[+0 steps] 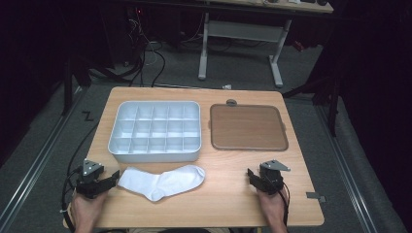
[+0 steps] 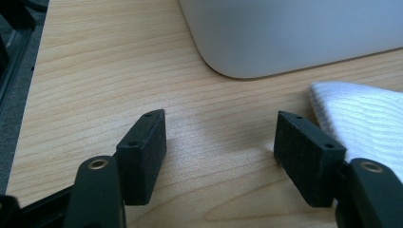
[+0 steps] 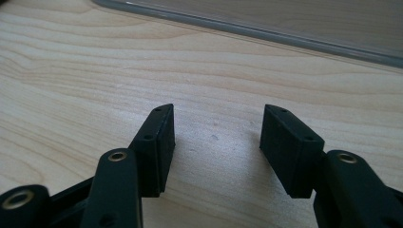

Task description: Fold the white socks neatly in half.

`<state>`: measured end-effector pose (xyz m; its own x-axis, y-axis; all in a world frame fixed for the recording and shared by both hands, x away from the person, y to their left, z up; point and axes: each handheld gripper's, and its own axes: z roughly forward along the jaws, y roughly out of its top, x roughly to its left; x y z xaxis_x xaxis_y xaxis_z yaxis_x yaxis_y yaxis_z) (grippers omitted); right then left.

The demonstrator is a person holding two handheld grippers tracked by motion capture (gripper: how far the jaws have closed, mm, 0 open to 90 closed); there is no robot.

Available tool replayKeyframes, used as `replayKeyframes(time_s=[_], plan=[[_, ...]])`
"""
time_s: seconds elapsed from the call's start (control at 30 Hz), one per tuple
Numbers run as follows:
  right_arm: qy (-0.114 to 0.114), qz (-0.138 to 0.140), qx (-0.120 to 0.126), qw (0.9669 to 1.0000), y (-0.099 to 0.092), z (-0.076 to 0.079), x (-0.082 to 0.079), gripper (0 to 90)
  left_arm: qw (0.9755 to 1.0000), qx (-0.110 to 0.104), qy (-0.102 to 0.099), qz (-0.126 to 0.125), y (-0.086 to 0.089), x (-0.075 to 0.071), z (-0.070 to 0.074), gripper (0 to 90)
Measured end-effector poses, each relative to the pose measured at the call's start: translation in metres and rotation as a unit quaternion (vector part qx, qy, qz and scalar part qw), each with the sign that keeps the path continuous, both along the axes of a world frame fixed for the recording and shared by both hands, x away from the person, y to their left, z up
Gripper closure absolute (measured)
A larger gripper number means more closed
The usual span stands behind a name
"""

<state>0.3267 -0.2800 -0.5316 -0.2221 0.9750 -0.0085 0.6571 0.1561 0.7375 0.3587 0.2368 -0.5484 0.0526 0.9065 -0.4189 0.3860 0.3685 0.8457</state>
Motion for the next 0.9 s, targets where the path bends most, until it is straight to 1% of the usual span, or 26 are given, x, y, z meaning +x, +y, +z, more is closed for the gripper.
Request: replayKeyframes(time_s=[0.07,0.1,0.13,0.2,0.23,0.3,0.4,0.47,0.53,0.63,0.7,0.73,0.77,0.83,0.87,0.9], plan=[[0.002,-0.004,0.003,1.0,0.0,0.0,-0.001,46.1,1.0,-0.004,0.0,0.004,0.0,0.001,0.0,31.6],[0.004,-0.006,0.002,1.0,0.002,0.001,-0.001,46.0,1.0,-0.007,0.002,0.006,0.0,0.001,0.0,31.6],[0.005,-0.007,-0.005,1.0,0.004,0.001,-0.001,46.1,0.9999,-0.011,0.002,0.006,0.001,0.001,0.001,31.4],[0.006,-0.007,-0.007,0.9999,0.005,0.001,-0.001,46.8,0.9998,-0.017,0.003,0.01,0.002,0.001,0.001,32.3],[0.006,-0.006,-0.007,0.9999,0.005,0.001,-0.001,48.6,0.9997,-0.021,0.002,0.011,0.003,0.001,0.002,33.2],[0.005,-0.003,-0.006,1.0,0.007,0.001,-0.002,52.3,0.9992,-0.038,0.003,0.01,0.007,0.001,0.003,35.1],[0.007,-0.001,-0.002,1.0,0.01,0.002,-0.002,53.2,0.9974,-0.071,0.005,0.011,0.013,0.001,0.005,35.6],[0.011,0.003,0.003,0.9999,0.013,0.003,-0.003,53.3,0.997,-0.077,0.005,0.011,0.014,0.001,0.005,35.8],[0.012,0.009,0.003,0.9999,0.016,0.003,-0.004,53.8,0.9972,-0.075,0.005,0.006,0.014,0.0,0.005,35.9],[0.014,0.025,0.006,0.9996,0.025,0.004,-0.006,55.1,0.9961,-0.089,0.005,0.0,0.016,-0.003,0.007,36.1],[0.01,0.033,0.008,0.9994,0.03,0.005,-0.007,55.8,0.9944,-0.106,0.0,-0.003,0.018,-0.006,0.01,36.1],[0.007,0.038,0.011,0.9992,0.033,0.007,-0.008,57.0,0.994,-0.11,-0.001,-0.003,0.019,-0.008,0.012,36.1],[0.002,0.044,0.015,0.9989,0.037,0.008,-0.009,58.7,0.9929,-0.119,-0.006,-0.002,0.019,-0.01,0.014,36.0],[-0.003,0.062,0.02,0.9979,0.042,0.011,-0.01,61.8,0.992,-0.126,-0.009,0.0,0.019,-0.014,0.018,36.1],[-0.006,0.07,0.023,0.9972,0.045,0.013,-0.01,63.0,0.9913,-0.131,-0.008,-0.002,0.018,-0.016,0.02,36.2],[-0.01,0.081,0.026,0.9963,0.05,0.015,-0.011,63.9,0.9912,-0.132,-0.008,-0.006,0.017,-0.017,0.021,36.2]])
